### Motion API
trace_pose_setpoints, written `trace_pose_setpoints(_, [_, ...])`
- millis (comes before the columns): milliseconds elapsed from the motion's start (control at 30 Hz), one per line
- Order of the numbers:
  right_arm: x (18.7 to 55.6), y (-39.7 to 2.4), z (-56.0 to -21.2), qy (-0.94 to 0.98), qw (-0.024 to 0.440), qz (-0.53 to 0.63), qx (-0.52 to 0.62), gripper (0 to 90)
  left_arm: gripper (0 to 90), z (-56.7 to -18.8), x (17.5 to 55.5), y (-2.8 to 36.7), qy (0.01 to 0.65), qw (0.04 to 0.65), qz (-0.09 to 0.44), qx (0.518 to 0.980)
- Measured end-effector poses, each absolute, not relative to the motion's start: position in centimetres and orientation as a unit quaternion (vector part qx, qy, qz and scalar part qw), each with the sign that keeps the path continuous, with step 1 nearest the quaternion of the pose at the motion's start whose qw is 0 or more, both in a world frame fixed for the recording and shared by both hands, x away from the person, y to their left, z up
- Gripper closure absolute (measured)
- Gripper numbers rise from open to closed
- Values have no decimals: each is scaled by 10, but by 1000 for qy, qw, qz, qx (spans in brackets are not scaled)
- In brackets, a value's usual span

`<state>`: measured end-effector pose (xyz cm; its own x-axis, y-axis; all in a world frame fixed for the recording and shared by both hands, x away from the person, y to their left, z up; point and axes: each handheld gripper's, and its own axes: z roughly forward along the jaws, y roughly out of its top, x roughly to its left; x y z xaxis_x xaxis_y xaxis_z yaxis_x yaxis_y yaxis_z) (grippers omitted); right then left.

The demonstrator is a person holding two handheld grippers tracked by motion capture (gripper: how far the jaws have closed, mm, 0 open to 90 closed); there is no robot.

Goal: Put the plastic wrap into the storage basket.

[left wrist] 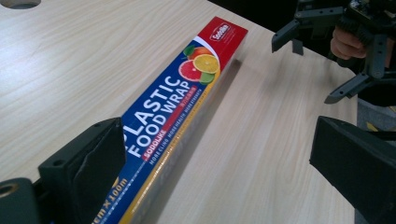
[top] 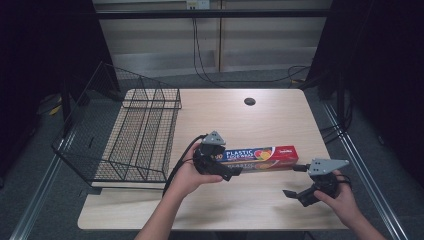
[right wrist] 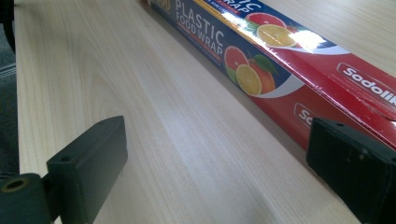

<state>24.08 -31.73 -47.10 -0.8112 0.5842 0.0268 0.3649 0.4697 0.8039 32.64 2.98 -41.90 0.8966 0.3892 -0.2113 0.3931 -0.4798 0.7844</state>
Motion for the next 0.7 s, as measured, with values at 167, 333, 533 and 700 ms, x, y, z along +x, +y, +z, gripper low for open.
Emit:
trace_pose_setpoints(167, [242,-316,-470,848,126,435,276,53,43,-408,336,24,214,440,7,872])
trace_pose_setpoints(333, [243,-316,-470,848,127,435,275,52,47,-401,345,15,211,422,9,882])
trace_pose_setpoints(533, [243,-317,-470,847,124,438,276,52,48,-399,355,6,202,400,11,894])
trace_pose_setpoints(700, [243,-316,-470,847,125,436,277,52,50,-399,362,-2,194,377,11,906])
